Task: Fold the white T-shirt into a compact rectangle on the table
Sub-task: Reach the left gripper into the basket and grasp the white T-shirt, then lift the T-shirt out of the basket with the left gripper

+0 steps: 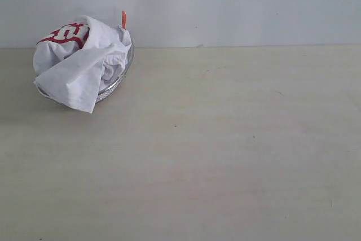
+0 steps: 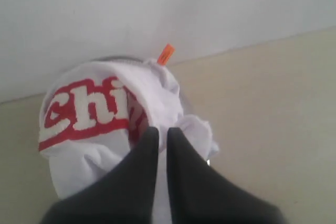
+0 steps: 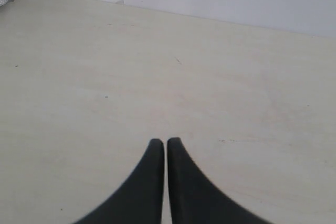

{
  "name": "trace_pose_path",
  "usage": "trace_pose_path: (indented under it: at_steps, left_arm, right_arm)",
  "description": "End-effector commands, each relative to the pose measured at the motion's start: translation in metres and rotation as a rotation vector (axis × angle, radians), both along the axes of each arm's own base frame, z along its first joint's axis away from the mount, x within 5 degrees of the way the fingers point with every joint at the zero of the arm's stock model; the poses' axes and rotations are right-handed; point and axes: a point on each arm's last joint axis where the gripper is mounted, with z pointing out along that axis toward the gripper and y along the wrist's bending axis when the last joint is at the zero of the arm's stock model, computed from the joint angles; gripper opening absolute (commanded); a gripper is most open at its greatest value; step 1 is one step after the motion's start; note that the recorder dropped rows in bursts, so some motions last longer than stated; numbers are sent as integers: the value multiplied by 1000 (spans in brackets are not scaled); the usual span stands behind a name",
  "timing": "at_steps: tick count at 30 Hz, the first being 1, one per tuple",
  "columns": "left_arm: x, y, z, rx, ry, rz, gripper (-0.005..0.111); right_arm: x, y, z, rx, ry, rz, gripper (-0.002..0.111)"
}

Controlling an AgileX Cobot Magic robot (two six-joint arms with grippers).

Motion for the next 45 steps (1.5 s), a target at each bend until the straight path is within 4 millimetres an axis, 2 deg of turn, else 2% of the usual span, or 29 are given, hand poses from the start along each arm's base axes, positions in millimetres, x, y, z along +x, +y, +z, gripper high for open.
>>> trace_pose_path:
  at_steps: [1, 4, 5, 6, 7, 9, 12, 17, 22, 23, 25, 30, 33, 35, 45]
  left_arm:
    - [37, 6, -49, 86, 61, -31, 23]
    - [51, 7, -78, 81, 120, -29, 48]
    - [58, 5, -95, 90, 143, -55, 62]
    - [60, 5, -101, 99, 149, -70, 65]
    - [65, 5, -115, 114, 175, -89, 67]
    - [69, 3, -132, 65, 222, -88, 67]
    - [72, -8, -141, -1, 232, -141, 67]
    - [79, -34, -161, 94, 208, -181, 66]
    - [83, -37, -183, 132, 236, -188, 64]
    - [84, -37, -183, 133, 234, -186, 62]
    - [84, -37, -182, 135, 232, -186, 51]
    - [86, -35, -179, 145, 205, -165, 5]
    - [86, -36, -168, 132, 164, -142, 5]
    - [86, -36, -154, 118, 116, -124, 4]
    - [65, -36, -59, 45, -162, -82, 4]
  right_arm:
    - [0, 0, 3, 1, -13, 1, 0]
    - [0, 0, 3, 1, -13, 1, 0]
    - [0, 0, 3, 1, -13, 1, 0]
    - [0, 0, 3, 1, -13, 1, 0]
    - [0, 0, 3, 1, -13, 1, 0]
    - [0, 0, 3, 1, -13, 1, 0]
    - [0, 0, 3, 1, -13, 1, 0]
    - [0, 0, 3, 1, -13, 1, 0]
    - [0, 0, 3, 1, -13, 1, 0]
    - [0, 0, 3, 1, -13, 1, 0]
    - [0, 0, 3, 1, -13, 1, 0]
    - [0, 0, 3, 1, -13, 1, 0]
    - [0, 0, 3, 1, -13, 1, 0]
    - [0, 0, 3, 1, -13, 1, 0]
    - [0, 0, 3, 1, -10, 1, 0]
